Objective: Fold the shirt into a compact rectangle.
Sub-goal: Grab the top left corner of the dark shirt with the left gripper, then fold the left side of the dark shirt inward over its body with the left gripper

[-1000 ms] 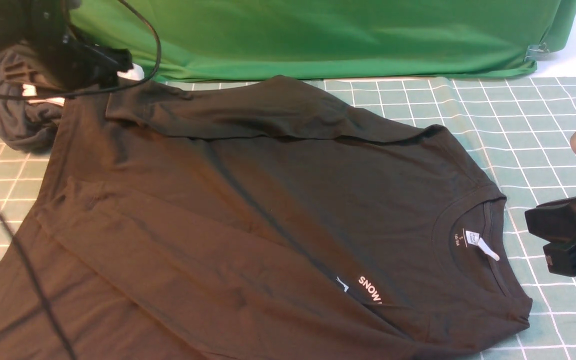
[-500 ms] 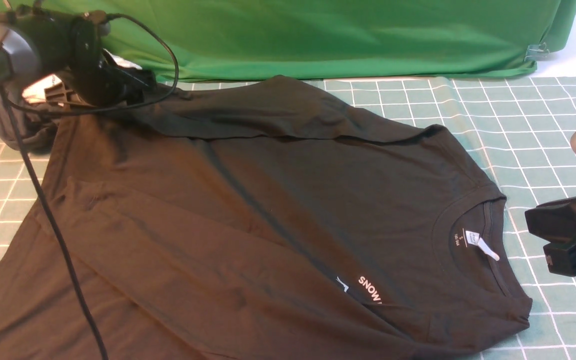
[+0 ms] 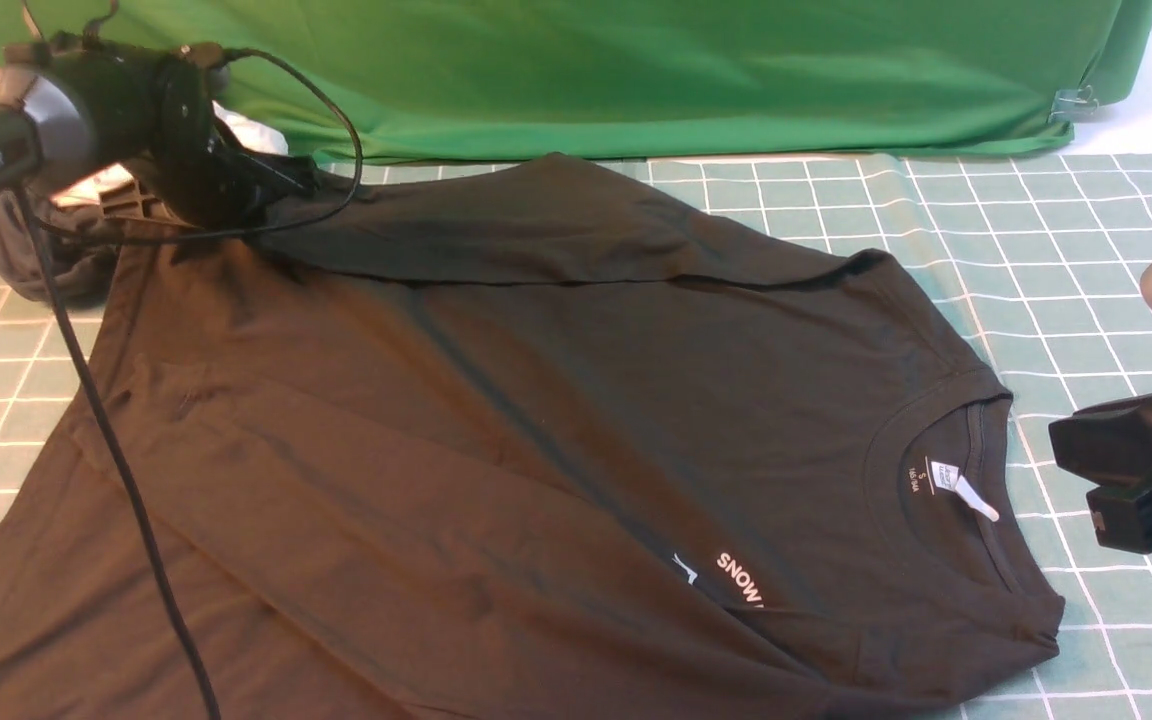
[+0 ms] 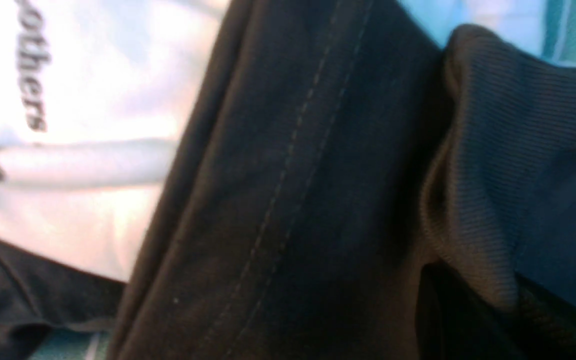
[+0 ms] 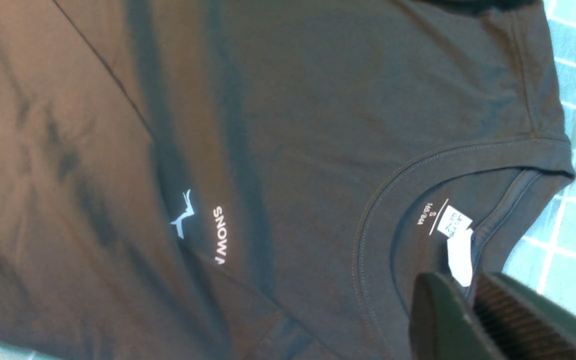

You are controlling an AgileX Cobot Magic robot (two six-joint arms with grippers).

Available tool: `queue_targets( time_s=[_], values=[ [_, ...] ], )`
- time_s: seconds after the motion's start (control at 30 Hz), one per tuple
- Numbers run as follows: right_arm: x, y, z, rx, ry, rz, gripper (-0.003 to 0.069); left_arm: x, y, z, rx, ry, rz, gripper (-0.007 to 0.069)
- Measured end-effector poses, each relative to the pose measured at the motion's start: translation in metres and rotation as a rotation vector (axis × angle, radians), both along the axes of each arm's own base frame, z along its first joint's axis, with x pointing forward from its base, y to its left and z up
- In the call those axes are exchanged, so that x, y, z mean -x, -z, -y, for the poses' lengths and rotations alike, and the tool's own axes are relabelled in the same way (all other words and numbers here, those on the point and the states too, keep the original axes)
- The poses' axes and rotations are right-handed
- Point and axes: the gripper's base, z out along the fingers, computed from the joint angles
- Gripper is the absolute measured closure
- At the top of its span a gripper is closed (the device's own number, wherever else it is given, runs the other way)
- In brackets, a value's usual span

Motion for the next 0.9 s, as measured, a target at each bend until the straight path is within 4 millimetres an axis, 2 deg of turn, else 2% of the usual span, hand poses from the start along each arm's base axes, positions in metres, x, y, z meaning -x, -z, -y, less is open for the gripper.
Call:
queue_targets(
  time_s=[0.13, 0.33, 0.47, 0.5, 0.6, 0.7, 0.9],
  values=[
    [0.0, 0.0, 0.0, 0.002, -0.002, 0.001, 0.0549, 0.004, -0.016, 0.0, -0.008, 0.006, 0.016, 0.0608],
    [-0.001, -0.001, 0.002, 0.019, 0.002, 0.007, 0.0546, 0.022, -0.053, 0.001, -0.032, 0.047, -0.035, 0.0608],
    [-0.008, -0.019, 0.008, 0.039, 0.044, 0.009, 0.0565, 0.04, -0.076, 0.001, -0.039, 0.066, -0.083, 0.0608],
    [-0.009, -0.02, 0.008, 0.038, 0.047, 0.009, 0.0568, 0.041, -0.077, 0.001, -0.039, 0.066, -0.085, 0.0608],
    [-0.021, -0.039, 0.014, 0.051, 0.089, 0.01, 0.0627, 0.059, -0.086, 0.002, -0.038, 0.061, -0.122, 0.0608],
    [-0.028, -0.043, 0.016, 0.069, 0.1, -0.028, 0.0638, 0.083, -0.085, 0.002, -0.035, 0.062, -0.161, 0.0608],
    [-0.031, -0.04, 0.014, 0.069, 0.097, -0.059, 0.0638, 0.139, -0.082, 0.007, 0.011, 0.049, -0.215, 0.0608]
  ],
)
